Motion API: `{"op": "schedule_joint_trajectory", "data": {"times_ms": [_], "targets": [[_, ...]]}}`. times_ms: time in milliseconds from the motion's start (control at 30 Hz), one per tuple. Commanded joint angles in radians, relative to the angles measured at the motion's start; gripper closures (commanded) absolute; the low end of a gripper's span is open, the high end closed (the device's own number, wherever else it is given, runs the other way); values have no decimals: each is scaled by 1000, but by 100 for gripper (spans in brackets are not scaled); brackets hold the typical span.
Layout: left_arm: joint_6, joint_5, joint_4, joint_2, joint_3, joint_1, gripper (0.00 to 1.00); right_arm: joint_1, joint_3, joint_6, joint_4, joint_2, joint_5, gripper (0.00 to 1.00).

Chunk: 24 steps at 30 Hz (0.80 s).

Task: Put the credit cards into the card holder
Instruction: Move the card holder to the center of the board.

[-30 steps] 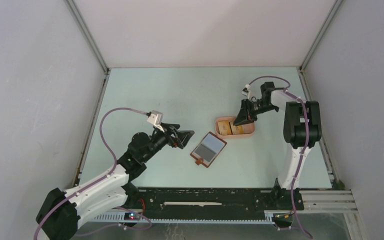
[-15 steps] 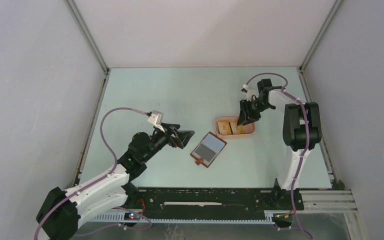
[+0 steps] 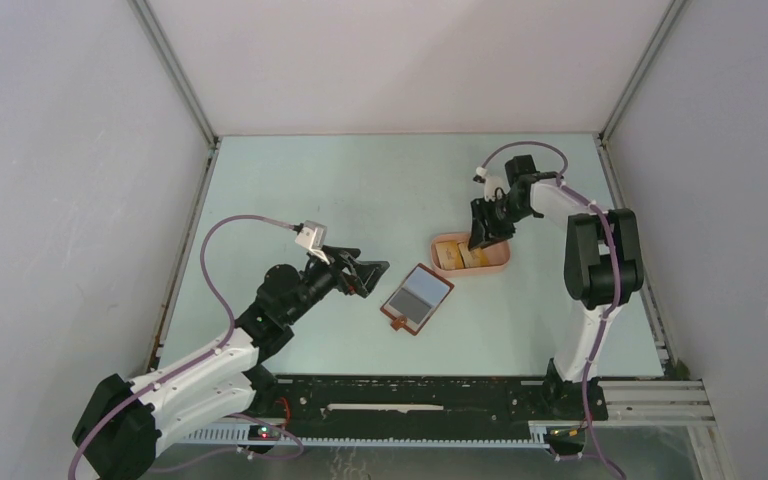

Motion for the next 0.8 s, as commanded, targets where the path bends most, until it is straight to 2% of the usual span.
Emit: {"op": "schedule_joint_trajectory", "data": {"times_ms": [0, 200, 767], "targets": [[-7, 14, 36, -3, 1, 6, 1, 32, 1, -23, 27, -76, -46, 47], [-11, 13, 35, -1, 1, 7, 1, 32, 14, 24, 21, -14, -214, 48], [-20, 19, 42, 5, -3, 5, 1, 46, 41, 56, 20, 107, -262, 50]]}}
